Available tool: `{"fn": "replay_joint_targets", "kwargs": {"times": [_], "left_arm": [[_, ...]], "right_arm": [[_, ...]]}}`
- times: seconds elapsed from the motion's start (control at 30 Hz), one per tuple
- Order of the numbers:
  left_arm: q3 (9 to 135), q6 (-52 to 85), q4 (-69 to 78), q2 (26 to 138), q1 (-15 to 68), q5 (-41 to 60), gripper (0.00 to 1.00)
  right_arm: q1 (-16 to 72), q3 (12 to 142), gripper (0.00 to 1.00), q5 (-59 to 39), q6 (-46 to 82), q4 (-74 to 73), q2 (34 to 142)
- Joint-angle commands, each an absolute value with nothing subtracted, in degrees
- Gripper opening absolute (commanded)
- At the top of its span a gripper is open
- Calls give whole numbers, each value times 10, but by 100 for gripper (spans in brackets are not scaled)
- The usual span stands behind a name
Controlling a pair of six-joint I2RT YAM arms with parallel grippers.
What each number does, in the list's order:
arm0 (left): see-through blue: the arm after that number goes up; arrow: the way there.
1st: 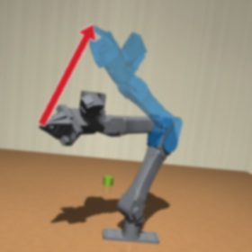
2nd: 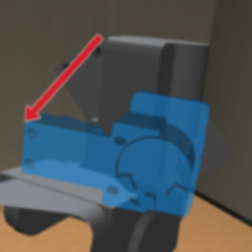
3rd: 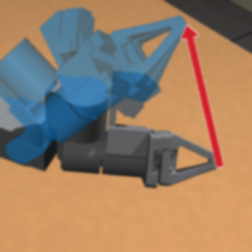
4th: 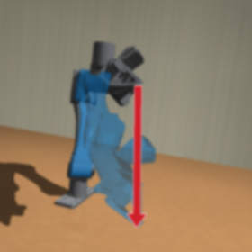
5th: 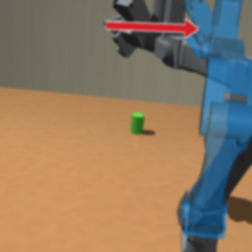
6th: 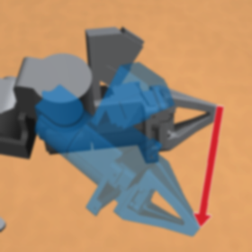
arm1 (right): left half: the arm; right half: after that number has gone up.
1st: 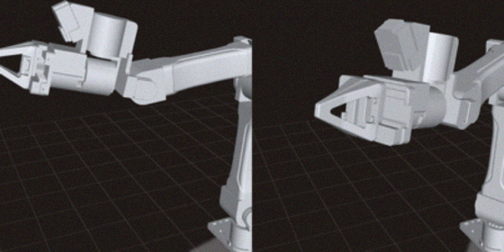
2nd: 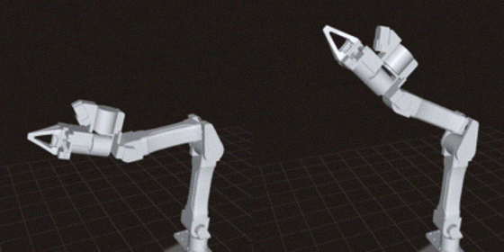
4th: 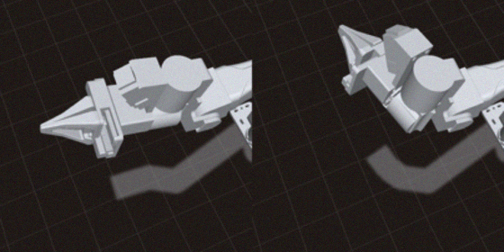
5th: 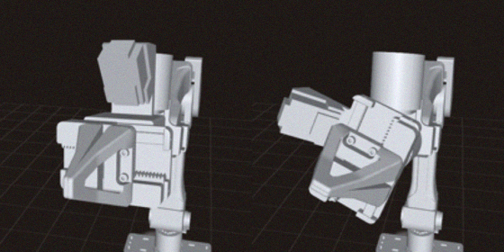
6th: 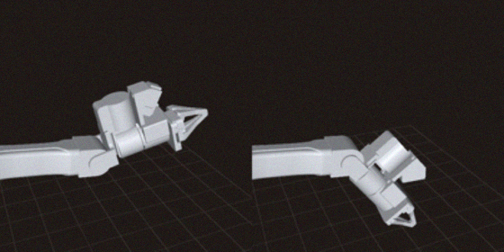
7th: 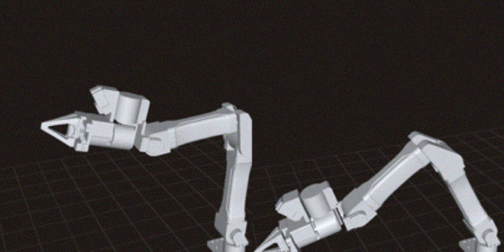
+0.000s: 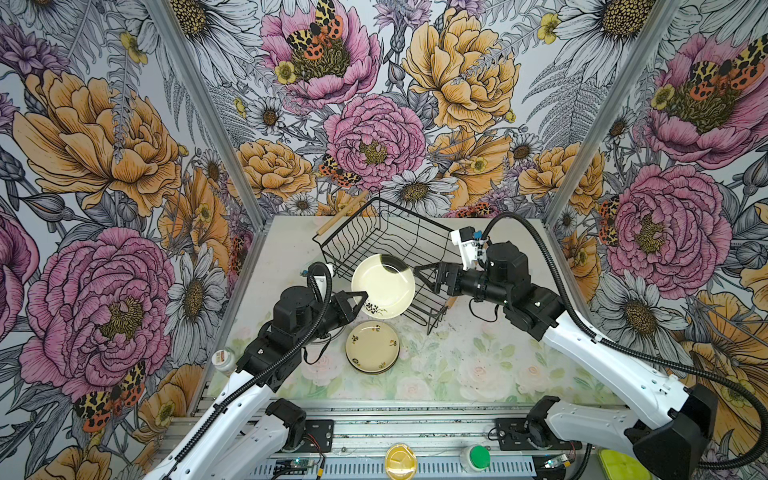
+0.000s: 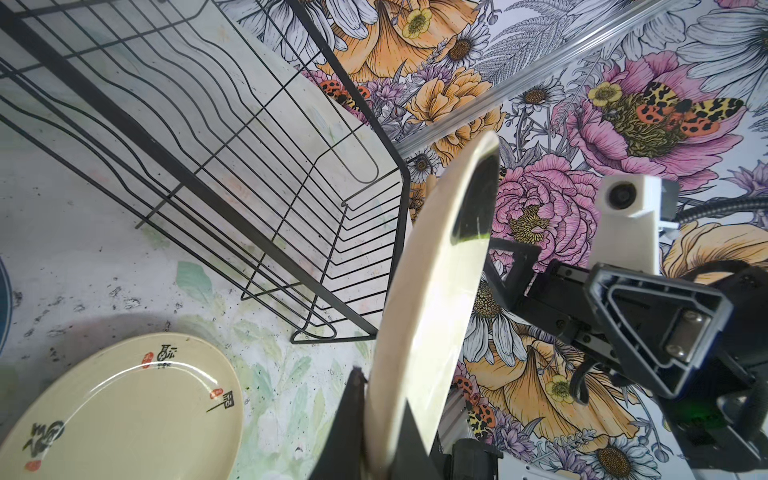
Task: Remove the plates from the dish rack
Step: 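Grasp the cream plate rim with the left gripper while the right gripper releases it, then lower the cream plate onto the stack with left while right withdraws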
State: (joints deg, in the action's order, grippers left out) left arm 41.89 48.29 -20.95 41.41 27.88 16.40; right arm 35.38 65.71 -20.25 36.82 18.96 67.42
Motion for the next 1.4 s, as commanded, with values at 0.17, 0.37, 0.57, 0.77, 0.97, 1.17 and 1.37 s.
{"fn": "replay_joint_targets", "kwargs": {"times": [0.17, 0.37, 0.57, 0.77, 0.97, 1.17, 1.37], "left_arm": [[457, 486, -334, 394, 273, 130, 4], [451, 502, -410, 387, 272, 85, 4], [448, 521, -468, 375, 270, 54, 3], [463, 520, -544, 380, 271, 28, 3], [443, 524, -564, 397, 285, 14, 2], [440, 534, -568, 412, 314, 1, 2], [428, 551, -596, 429, 344, -28, 1]], "right_arm": [[345, 812, 99, -13, 55, 401, 691], [344, 834, 99, 208, -13, 405, 684], [340, 815, 99, 342, -26, 403, 680], [332, 777, 100, 345, 0, 404, 661], [323, 728, 99, 337, 26, 404, 637], [316, 699, 99, 328, 38, 405, 629], [315, 686, 99, 316, 48, 405, 628]]}}
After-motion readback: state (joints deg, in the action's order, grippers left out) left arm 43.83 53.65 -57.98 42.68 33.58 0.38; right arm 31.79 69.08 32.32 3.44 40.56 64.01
